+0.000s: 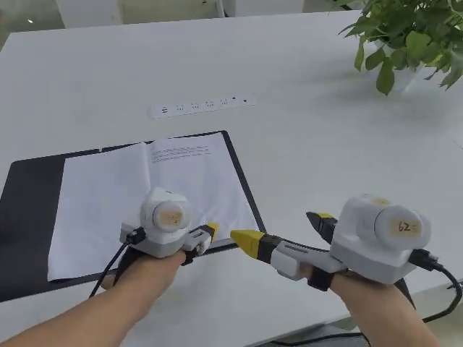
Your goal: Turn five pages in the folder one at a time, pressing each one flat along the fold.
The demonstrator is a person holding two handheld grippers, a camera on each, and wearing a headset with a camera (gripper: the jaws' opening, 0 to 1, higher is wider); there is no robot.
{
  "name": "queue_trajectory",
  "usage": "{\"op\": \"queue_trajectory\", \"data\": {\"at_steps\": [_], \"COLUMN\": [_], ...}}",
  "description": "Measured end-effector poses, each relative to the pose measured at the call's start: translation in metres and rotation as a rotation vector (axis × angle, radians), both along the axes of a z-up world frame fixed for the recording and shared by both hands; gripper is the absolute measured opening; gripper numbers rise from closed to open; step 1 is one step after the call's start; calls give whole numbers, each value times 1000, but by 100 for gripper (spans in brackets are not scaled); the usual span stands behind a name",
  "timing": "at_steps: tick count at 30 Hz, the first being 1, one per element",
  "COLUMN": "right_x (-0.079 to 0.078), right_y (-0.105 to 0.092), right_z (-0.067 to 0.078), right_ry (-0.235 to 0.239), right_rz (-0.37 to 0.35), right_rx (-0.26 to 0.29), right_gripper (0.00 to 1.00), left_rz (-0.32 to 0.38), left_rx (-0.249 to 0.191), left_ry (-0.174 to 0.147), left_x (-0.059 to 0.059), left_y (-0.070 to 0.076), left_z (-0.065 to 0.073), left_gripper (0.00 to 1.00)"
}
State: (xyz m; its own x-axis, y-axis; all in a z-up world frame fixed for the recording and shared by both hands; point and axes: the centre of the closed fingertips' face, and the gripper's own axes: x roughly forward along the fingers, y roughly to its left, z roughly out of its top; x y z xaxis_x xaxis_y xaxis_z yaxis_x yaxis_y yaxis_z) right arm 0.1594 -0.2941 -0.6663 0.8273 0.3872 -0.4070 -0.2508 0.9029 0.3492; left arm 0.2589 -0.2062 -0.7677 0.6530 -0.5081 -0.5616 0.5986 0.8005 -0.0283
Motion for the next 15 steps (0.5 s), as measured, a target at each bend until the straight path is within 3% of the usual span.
{"op": "queue_trajectory", "data": {"at_steps": [6, 8, 15], "right_x": [-1, -1, -1], "right_y": [3, 3, 10], "right_z": [-2, -4, -10], "right_ry": [5, 9, 25], "right_rz": [3, 4, 8], "right_rx": [5, 4, 31], "right_gripper": [94, 94, 91], "left_rz": [-2, -6, -16], "left_rx": [25, 45, 22], "left_ry": [6, -14, -55], "left_x": [0, 0, -1], "left_y": [-5, -6, -7], "left_z": [-11, -13, -14], "left_gripper": [48, 47, 38]}}
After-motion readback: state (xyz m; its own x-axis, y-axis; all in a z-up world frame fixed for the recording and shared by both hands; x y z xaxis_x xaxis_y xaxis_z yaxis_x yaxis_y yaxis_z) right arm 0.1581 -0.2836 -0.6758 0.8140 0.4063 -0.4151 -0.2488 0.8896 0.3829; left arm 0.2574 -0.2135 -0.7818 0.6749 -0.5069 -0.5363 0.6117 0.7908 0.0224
